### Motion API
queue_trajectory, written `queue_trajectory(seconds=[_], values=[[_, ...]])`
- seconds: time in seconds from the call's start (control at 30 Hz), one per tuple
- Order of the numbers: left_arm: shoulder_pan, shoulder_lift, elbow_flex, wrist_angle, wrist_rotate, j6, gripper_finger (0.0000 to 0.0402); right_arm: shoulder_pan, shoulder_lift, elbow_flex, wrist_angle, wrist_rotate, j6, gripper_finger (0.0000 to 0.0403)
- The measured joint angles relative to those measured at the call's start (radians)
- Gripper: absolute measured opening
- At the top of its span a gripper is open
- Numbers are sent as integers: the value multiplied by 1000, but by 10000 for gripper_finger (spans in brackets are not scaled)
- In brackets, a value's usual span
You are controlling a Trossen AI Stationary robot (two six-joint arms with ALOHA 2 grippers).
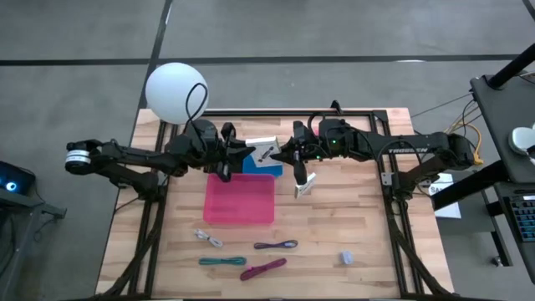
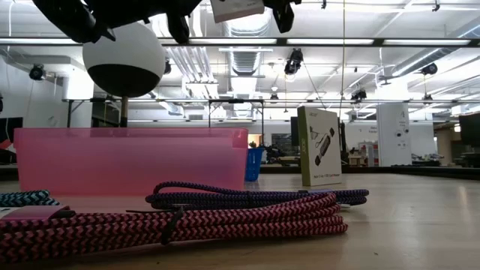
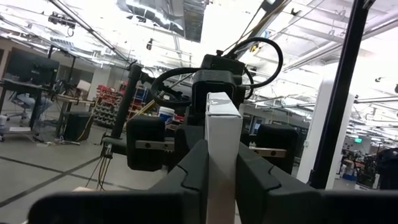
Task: Pick and place items into bin
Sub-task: Put the bottom card reader box into the black bin
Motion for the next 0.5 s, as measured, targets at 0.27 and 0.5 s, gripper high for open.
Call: queue_trajectory(seconds=[0.27,0.5], values=[[0,0,0,3,7,0,29,0,0,0,0,0,-1,39],[0,-15,0,17,6,-1,28,0,0,0,-13,4,-5,100]])
